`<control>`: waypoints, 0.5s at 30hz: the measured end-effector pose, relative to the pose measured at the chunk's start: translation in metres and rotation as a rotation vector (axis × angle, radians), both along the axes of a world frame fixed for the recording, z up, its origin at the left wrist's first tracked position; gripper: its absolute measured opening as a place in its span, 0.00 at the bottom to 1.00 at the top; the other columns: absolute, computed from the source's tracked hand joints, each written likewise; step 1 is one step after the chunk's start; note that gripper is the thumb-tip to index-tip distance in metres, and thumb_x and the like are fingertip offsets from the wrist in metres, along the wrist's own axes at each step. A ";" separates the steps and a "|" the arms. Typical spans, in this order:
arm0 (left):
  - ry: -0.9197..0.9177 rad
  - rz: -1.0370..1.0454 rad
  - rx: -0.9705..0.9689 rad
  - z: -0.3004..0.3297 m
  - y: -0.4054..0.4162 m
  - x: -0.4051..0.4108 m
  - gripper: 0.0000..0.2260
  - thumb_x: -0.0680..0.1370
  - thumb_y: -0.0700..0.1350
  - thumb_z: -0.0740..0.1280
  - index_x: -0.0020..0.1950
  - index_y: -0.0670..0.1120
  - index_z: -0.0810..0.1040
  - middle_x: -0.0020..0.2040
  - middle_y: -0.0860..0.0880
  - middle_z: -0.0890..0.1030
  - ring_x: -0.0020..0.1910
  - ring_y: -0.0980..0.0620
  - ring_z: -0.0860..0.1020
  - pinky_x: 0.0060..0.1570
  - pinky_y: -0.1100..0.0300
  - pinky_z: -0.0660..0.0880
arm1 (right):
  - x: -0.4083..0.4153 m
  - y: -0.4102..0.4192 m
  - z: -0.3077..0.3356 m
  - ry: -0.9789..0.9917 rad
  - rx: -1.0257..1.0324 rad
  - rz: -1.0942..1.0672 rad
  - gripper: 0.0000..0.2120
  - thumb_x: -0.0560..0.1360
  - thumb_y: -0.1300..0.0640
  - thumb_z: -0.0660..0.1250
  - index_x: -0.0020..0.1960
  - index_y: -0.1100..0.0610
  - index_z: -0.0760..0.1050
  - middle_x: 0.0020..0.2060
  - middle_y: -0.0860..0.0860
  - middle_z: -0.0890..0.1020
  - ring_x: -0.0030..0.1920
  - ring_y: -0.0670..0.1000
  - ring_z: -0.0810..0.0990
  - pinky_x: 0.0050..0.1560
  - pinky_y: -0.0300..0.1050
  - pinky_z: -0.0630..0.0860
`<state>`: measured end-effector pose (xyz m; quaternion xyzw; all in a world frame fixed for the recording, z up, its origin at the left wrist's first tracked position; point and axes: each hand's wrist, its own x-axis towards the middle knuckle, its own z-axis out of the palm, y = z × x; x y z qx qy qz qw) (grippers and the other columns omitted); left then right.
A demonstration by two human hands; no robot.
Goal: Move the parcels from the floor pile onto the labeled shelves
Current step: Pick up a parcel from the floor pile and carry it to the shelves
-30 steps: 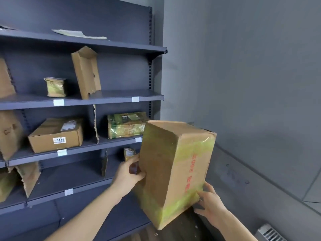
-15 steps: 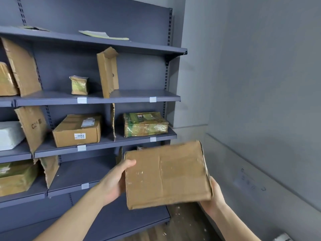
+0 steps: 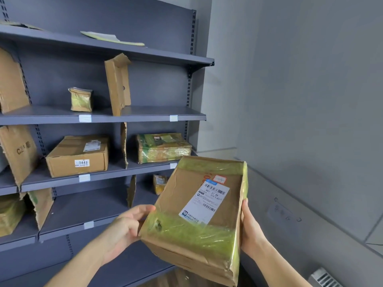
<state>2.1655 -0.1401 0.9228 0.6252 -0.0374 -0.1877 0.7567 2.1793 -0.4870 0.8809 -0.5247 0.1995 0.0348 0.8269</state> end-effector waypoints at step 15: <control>0.143 0.294 0.058 0.000 0.021 0.018 0.36 0.58 0.66 0.77 0.65 0.65 0.73 0.70 0.51 0.75 0.69 0.44 0.72 0.71 0.41 0.64 | 0.034 0.088 0.035 -0.090 -0.395 0.069 0.28 0.80 0.46 0.64 0.78 0.49 0.63 0.69 0.51 0.77 0.60 0.53 0.81 0.65 0.54 0.77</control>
